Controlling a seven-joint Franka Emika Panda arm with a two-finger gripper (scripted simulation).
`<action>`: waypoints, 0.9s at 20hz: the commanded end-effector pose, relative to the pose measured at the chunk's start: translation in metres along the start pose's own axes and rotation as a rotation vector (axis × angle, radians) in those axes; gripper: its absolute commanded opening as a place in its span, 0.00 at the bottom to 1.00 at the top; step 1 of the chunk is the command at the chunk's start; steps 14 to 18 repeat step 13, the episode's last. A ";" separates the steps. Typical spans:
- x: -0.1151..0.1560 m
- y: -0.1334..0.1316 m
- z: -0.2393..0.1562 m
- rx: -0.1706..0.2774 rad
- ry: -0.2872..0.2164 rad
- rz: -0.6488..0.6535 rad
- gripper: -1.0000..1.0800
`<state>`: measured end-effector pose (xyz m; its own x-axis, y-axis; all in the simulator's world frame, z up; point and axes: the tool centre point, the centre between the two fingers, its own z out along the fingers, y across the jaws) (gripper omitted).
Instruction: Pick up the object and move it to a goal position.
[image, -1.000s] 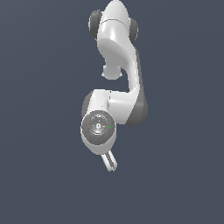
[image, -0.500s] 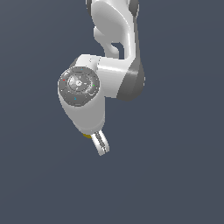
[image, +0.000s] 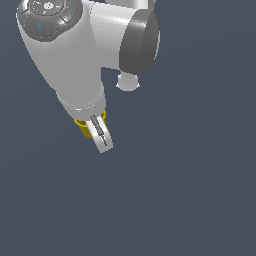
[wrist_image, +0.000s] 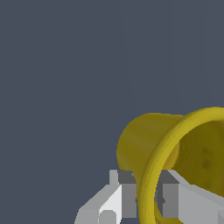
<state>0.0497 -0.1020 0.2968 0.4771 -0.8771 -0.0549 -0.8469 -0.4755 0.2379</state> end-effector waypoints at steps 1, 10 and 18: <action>0.001 0.015 -0.020 0.002 0.001 0.000 0.00; 0.005 0.041 -0.058 0.000 0.004 0.000 0.00; 0.005 0.042 -0.060 0.000 0.004 0.000 0.00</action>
